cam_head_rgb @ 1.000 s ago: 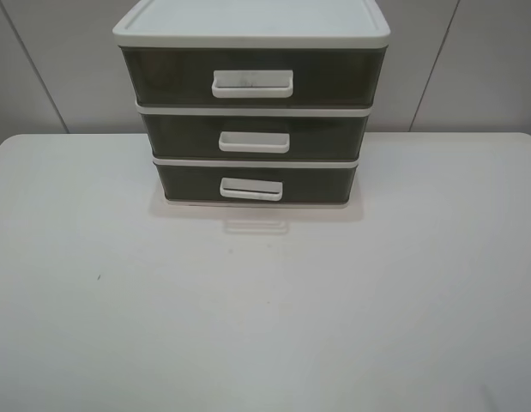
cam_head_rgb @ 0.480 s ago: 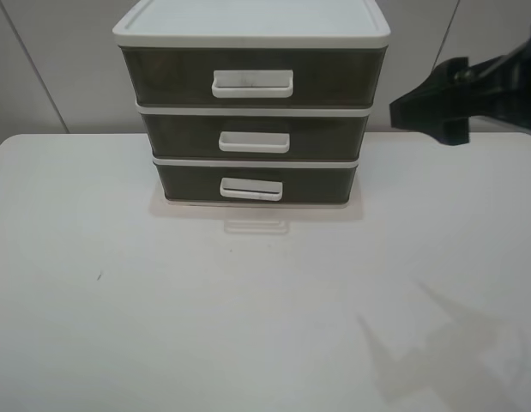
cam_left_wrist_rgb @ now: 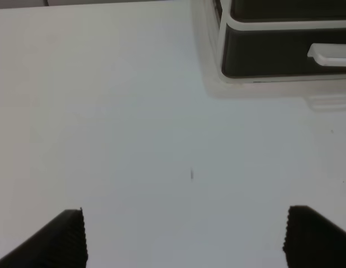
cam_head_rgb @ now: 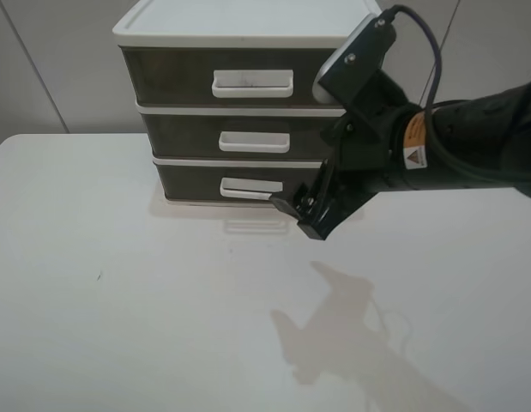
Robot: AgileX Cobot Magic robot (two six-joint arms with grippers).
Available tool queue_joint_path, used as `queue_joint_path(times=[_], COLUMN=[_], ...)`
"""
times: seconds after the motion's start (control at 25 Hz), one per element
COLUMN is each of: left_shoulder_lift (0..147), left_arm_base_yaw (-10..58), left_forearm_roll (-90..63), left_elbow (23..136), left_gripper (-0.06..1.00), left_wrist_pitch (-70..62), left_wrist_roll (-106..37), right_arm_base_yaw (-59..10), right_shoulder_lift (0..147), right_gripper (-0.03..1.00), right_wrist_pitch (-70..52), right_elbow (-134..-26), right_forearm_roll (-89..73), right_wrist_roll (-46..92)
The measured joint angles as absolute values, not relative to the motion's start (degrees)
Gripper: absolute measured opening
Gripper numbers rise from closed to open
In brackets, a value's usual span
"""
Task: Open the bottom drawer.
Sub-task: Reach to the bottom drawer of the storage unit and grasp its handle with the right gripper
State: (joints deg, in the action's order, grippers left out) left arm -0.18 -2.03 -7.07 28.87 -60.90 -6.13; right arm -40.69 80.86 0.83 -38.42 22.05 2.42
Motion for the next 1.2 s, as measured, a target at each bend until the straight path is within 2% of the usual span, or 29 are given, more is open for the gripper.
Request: queue_joint_path(times=[0.12,0.24,0.4,0.52,0.76,1.2], left_shoulder_lift=[-0.2,-0.2,-0.2,-0.2,-0.2,-0.2], left_arm_base_yaw=[-2.0,-2.0,-2.0,-2.0,-2.0,-2.0], left_forearm_roll=[-7.1,-7.1,-7.1,-7.1,-7.1,-7.1], left_elbow=[28.9,28.9,28.9,28.9,28.9,28.9], left_gripper=[0.72,0.72,0.72,0.72,0.72,0.72], left_wrist_pitch=[-60.9,-60.9,-60.9,-60.9,-60.9,-60.9], left_wrist_roll=[-6.1,-6.1,-6.1,-6.1,-6.1,-6.1], right_arm_base_yaw=[-41.3,-41.5,-41.5,-41.5,-41.5,-41.5], right_shoulder_lift=[84.3,88.1,93.4,97.5,104.9,111.6], right_gripper=[0.82,0.82,0.82,0.82,0.82,0.82], right_wrist_pitch=[9.1,14.8,21.6,25.7,28.4,28.3], right_elbow=[-35.6,-33.7,-33.3,-33.3,-33.7,-41.3], right_forearm_roll=[23.1,19.2,7.1,-0.5,-2.2,0.0], right_wrist_roll=[8.7,22.9,44.6,54.7,58.5,57.2])
